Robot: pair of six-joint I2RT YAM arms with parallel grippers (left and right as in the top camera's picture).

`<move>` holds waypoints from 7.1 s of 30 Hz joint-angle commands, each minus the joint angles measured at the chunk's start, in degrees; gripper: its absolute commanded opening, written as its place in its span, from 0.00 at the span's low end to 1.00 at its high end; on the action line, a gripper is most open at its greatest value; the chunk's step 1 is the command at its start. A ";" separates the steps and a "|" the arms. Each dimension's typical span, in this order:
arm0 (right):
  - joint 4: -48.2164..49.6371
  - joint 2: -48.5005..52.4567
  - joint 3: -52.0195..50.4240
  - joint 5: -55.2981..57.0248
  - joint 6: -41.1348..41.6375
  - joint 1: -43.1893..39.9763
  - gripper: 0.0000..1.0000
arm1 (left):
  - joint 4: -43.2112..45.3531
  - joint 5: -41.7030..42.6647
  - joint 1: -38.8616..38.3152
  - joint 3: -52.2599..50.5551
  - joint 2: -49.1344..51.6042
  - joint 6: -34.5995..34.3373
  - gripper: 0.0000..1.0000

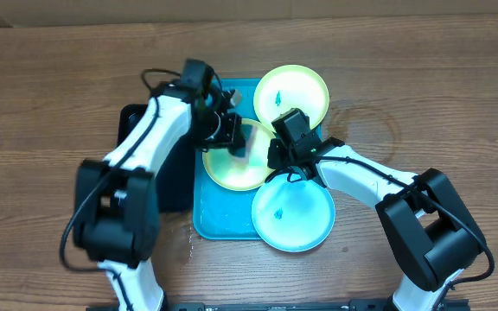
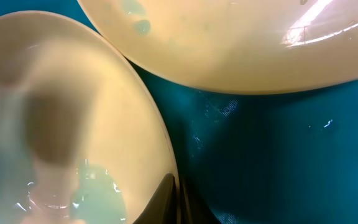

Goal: Clean dirty plates on tray and stack at the side
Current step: 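Continue scrubbing the yellow plate with the left gripper's sponge, then move the sponge left and set it on the black tray, then release the sponge and raise the left gripper beside the black tray, then lift the left yellow plate by its rim with the right gripper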

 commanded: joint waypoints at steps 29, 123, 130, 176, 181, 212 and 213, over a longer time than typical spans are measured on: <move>-0.11 -0.15 0.61 -0.28 0.00 0.09 0.04 | 0.13 -2.60 -4.59 0.20 4.50 -2.12 0.04; 1.70 1.68 0.46 1.20 0.04 0.09 0.14 | -15.08 -32.98 12.68 -0.61 -37.75 -6.93 1.00; 2.16 1.66 0.46 1.20 0.02 0.09 0.07 | -15.37 -35.45 12.68 -0.74 -39.39 -6.88 1.00; -18.80 -1.95 18.95 -3.37 0.02 -0.02 0.04 | -17.09 -34.38 18.45 0.22 -38.77 -8.57 1.00; -18.53 -1.95 19.61 -5.64 0.04 -0.02 0.04 | -17.09 -34.38 18.47 0.22 -38.77 -8.57 1.00; -0.50 -1.88 19.58 19.08 1.09 20.24 0.04 | -17.09 -34.36 18.45 0.22 -38.77 -8.57 0.99; -0.11 -1.88 19.58 19.30 1.05 20.37 0.04 | -17.09 -34.38 18.45 0.22 -38.77 -8.59 1.00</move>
